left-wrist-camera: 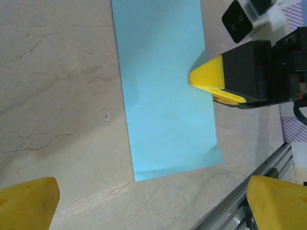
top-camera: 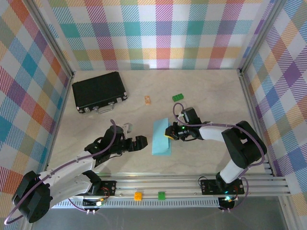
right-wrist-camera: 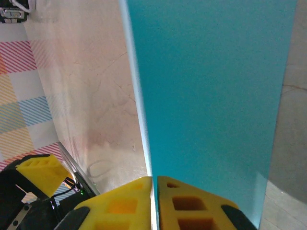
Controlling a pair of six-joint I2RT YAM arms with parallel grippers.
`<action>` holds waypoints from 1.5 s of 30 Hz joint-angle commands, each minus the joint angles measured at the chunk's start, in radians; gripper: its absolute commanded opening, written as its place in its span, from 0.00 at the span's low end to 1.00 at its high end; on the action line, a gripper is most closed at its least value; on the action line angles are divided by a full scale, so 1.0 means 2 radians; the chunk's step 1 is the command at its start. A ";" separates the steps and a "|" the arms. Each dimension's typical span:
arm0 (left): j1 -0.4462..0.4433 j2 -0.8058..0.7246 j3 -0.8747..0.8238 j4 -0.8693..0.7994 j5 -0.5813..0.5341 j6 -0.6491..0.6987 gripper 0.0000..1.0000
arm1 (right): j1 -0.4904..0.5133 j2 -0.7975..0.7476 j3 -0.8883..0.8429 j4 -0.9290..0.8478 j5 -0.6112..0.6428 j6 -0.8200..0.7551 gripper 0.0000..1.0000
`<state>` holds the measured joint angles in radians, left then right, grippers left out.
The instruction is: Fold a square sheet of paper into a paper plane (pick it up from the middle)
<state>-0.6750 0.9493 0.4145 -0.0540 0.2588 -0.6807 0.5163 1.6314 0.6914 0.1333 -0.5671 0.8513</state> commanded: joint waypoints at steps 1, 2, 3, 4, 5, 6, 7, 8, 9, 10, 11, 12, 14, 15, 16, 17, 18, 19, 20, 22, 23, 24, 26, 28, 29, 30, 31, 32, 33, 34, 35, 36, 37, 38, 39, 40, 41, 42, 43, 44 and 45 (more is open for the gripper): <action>-0.015 0.011 0.026 0.005 -0.021 0.011 1.00 | -0.004 0.006 0.013 -0.014 -0.015 -0.009 0.08; -0.021 0.017 0.029 0.010 -0.021 0.015 0.99 | -0.004 0.006 0.013 -0.014 -0.015 -0.009 0.07; -0.029 0.024 0.034 0.011 -0.025 0.022 0.94 | -0.005 0.007 0.013 -0.014 -0.015 -0.007 0.06; -0.037 0.029 0.040 0.009 -0.032 0.026 0.88 | -0.005 0.007 0.013 -0.013 -0.018 -0.006 0.05; -0.046 0.036 0.045 0.009 -0.038 0.034 0.84 | -0.006 0.009 0.014 -0.012 -0.022 -0.004 0.04; -0.056 0.043 0.053 0.006 -0.046 0.044 0.79 | -0.006 0.009 0.015 -0.011 -0.024 -0.002 0.03; -0.066 0.050 0.060 0.001 -0.058 0.052 0.76 | -0.006 0.010 0.015 -0.012 -0.025 -0.001 0.02; -0.082 0.055 0.068 -0.005 -0.077 0.064 0.71 | -0.006 0.011 0.016 -0.013 -0.026 0.001 0.02; -0.100 0.060 0.075 -0.008 -0.098 0.080 0.66 | -0.007 0.012 0.016 -0.014 -0.026 0.001 0.01; -0.117 0.064 0.081 -0.011 -0.119 0.093 0.61 | -0.007 0.013 0.017 -0.015 -0.026 0.001 0.01; -0.137 0.071 0.090 -0.018 -0.142 0.112 0.56 | -0.007 0.014 0.019 -0.016 -0.025 0.002 0.00; -0.154 0.078 0.097 -0.023 -0.166 0.127 0.55 | -0.007 0.015 0.020 -0.017 -0.027 0.002 0.00; -0.189 0.094 0.107 -0.027 -0.209 0.152 0.56 | -0.007 0.016 0.023 -0.018 -0.029 0.003 0.00; -0.203 0.103 0.110 -0.025 -0.228 0.163 0.56 | -0.007 0.016 0.023 -0.020 -0.030 0.005 0.00; -0.215 0.112 0.113 -0.023 -0.243 0.170 0.56 | -0.007 0.014 0.025 -0.023 -0.028 0.004 0.00; -0.229 0.121 0.115 -0.019 -0.257 0.179 0.57 | -0.007 0.012 0.023 -0.022 -0.025 0.005 0.00; -0.240 0.130 0.118 -0.016 -0.267 0.188 0.59 | -0.007 0.010 0.022 -0.023 -0.021 0.007 0.00; -0.250 0.138 0.121 -0.017 -0.276 0.194 0.61 | -0.007 0.009 0.022 -0.023 -0.020 0.007 0.00; -0.260 0.147 0.126 -0.019 -0.289 0.199 0.63 | -0.007 0.009 0.022 -0.023 -0.023 0.007 0.00; -0.274 0.161 0.132 -0.021 -0.302 0.207 0.67 | -0.007 0.010 0.025 -0.030 -0.028 0.008 0.00; -0.281 0.168 0.137 -0.024 -0.304 0.210 0.69 | -0.007 0.010 0.025 -0.032 -0.028 0.006 0.00; -0.288 0.174 0.143 -0.030 -0.307 0.212 0.71 | -0.007 0.011 0.025 -0.033 -0.030 0.007 0.00; -0.298 0.183 0.151 -0.036 -0.309 0.214 0.73 | -0.008 0.015 0.025 -0.031 -0.036 0.010 0.00; -0.307 0.192 0.155 -0.034 -0.314 0.223 0.75 | -0.008 0.018 0.024 -0.026 -0.042 0.015 0.00; -0.314 0.198 0.160 -0.037 -0.315 0.229 0.76 | -0.008 0.018 0.023 -0.022 -0.044 0.017 0.00; -0.318 0.205 0.165 -0.043 -0.320 0.234 0.77 | -0.008 0.017 0.021 -0.020 -0.043 0.019 0.00; -0.324 0.215 0.173 -0.051 -0.327 0.241 0.78 | -0.008 0.017 0.020 -0.020 -0.042 0.019 0.00; -0.328 0.224 0.182 -0.059 -0.332 0.248 0.80 | -0.008 0.017 0.020 -0.020 -0.042 0.021 0.00; -0.330 0.232 0.188 -0.063 -0.331 0.253 0.81 | -0.008 0.017 0.019 -0.020 -0.043 0.022 0.00; -0.330 0.242 0.195 -0.066 -0.329 0.257 0.82 | -0.008 0.018 0.020 -0.019 -0.045 0.022 0.00; -0.331 0.255 0.202 -0.072 -0.335 0.258 0.82 | -0.008 0.019 0.020 -0.018 -0.045 0.022 0.00; -0.331 0.265 0.210 -0.079 -0.345 0.257 0.82 | -0.008 0.019 0.020 -0.018 -0.045 0.023 0.00; -0.332 0.277 0.217 -0.086 -0.356 0.255 0.82 | -0.008 0.019 0.021 -0.017 -0.046 0.024 0.00; -0.332 0.288 0.225 -0.091 -0.370 0.253 0.82 | -0.008 0.019 0.020 -0.016 -0.047 0.024 0.00; -0.332 0.296 0.231 -0.097 -0.385 0.248 0.82 | -0.008 0.019 0.020 -0.017 -0.047 0.025 0.00; -0.332 0.304 0.238 -0.101 -0.394 0.246 0.82 | -0.008 0.018 0.020 -0.017 -0.047 0.025 0.00; -0.332 0.311 0.241 -0.101 -0.402 0.246 0.82 | -0.009 0.018 0.019 -0.018 -0.046 0.025 0.00; -0.331 0.315 0.242 -0.099 -0.409 0.245 0.81 | -0.008 0.017 0.020 -0.019 -0.046 0.024 0.00; -0.332 0.321 0.244 -0.097 -0.415 0.244 0.80 | -0.008 0.017 0.020 -0.018 -0.045 0.024 0.00; -0.332 0.325 0.246 -0.096 -0.420 0.245 0.79 | -0.008 0.017 0.020 -0.020 -0.045 0.024 0.00; -0.332 0.329 0.247 -0.096 -0.422 0.245 0.78 | -0.008 0.017 0.020 -0.019 -0.045 0.025 0.01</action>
<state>-1.3323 1.5902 0.8841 -0.2165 -0.5121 -0.1959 0.5034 1.6581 0.7166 0.0883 -0.6346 0.8940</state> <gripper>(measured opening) 0.787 0.064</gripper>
